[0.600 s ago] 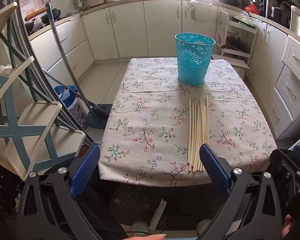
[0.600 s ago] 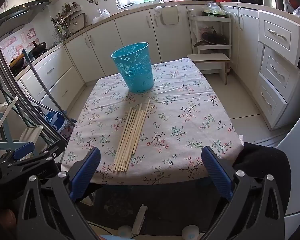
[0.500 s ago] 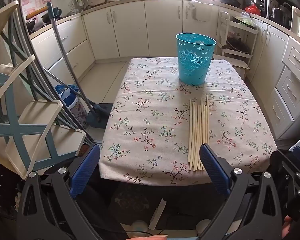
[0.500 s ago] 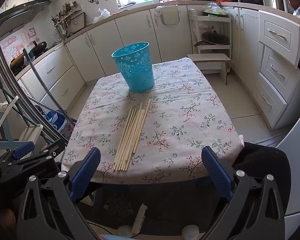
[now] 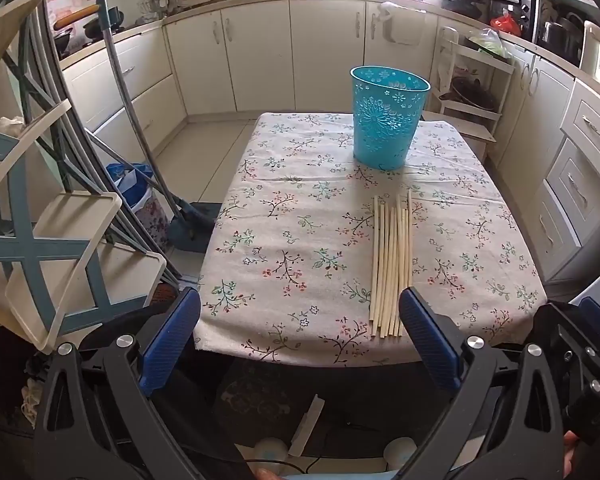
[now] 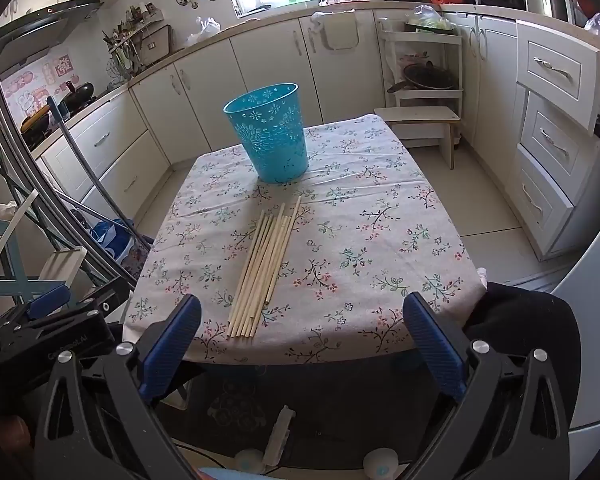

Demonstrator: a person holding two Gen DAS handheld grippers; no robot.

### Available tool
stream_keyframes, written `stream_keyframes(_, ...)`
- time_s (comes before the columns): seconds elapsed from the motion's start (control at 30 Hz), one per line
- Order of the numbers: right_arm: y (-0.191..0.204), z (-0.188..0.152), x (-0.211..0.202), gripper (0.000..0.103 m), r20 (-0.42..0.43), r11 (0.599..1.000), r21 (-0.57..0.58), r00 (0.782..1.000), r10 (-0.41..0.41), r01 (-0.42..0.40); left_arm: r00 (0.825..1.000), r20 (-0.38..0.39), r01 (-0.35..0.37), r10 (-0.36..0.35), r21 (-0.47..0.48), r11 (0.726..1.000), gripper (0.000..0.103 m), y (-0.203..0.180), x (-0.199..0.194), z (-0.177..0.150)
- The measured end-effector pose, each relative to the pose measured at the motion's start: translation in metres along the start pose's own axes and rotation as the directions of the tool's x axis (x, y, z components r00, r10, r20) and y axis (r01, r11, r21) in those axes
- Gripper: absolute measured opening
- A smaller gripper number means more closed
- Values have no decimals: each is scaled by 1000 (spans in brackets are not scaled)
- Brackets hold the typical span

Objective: Organize utensils
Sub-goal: 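Move both tools toward the wooden chopsticks beside the teal cup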

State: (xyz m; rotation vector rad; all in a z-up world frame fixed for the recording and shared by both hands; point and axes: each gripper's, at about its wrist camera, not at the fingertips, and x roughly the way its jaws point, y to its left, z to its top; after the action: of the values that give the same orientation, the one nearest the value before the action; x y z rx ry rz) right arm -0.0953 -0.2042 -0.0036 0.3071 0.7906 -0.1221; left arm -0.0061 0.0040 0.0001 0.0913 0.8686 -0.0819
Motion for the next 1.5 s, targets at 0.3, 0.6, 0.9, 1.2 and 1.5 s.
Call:
stream_keyframes(0.3, -2, -1, 0, 97, 5, 1000, 3, 1000, 6, -6, 1000, 1, 13, -13, 11, 1000, 95, -3, -3, -1)
stream_keyframes(0.6, -8, 1, 3, 97, -3, 1000, 14, 1000, -9, 9, 1000, -11, 3, -3, 25, 1000, 95, -3, 2, -1)
stream_keyframes(0.9, 9, 16, 35, 97, -37, 999, -28, 999, -27, 26, 999, -38, -8, 8, -18, 1000, 95, 11, 28, 16)
stream_keyframes(1.2, 11, 32, 54, 97, -44, 999, -32, 999, -25, 23, 999, -51, -11, 10, -22, 1000, 95, 10, 48, 32)
stream_keyframes(1.5, 14, 38, 40, 97, 14, 999, -31, 999, -38, 38, 999, -39, -5, 4, -43, 999, 95, 8, 49, 34)
